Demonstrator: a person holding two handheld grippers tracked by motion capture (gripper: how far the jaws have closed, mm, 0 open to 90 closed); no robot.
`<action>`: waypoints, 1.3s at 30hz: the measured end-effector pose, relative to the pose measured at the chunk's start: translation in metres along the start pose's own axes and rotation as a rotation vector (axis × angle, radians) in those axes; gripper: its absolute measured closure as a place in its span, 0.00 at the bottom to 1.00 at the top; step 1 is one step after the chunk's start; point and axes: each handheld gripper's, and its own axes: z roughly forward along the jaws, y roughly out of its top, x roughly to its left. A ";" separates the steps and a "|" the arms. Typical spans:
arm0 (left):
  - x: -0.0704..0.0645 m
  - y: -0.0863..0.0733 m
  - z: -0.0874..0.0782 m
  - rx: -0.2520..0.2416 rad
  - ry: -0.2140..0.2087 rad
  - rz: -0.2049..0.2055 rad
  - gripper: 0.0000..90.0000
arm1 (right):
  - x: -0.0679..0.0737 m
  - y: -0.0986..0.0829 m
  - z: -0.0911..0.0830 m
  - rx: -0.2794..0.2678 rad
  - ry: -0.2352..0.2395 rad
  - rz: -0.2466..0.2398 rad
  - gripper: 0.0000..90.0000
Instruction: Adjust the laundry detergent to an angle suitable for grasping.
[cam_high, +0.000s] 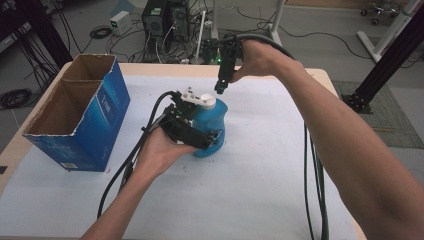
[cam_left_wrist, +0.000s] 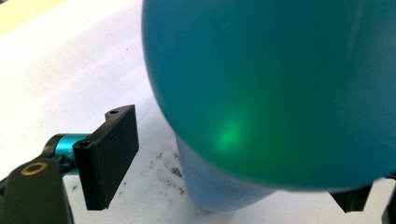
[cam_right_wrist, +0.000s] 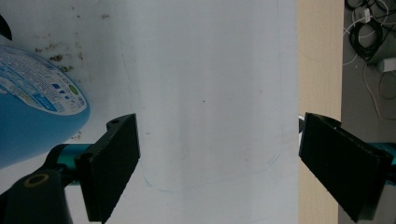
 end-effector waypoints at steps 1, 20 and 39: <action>0.000 0.000 0.000 -0.004 -0.002 0.000 0.16 | 0.000 0.000 0.000 0.001 0.000 0.001 0.13; -0.009 0.002 -0.001 -0.078 -0.014 0.035 0.30 | 0.000 -0.004 -0.003 0.010 -0.011 0.006 0.13; -0.011 0.001 -0.004 -0.090 0.010 0.050 0.38 | 0.001 -0.002 -0.002 0.017 -0.010 -0.004 0.13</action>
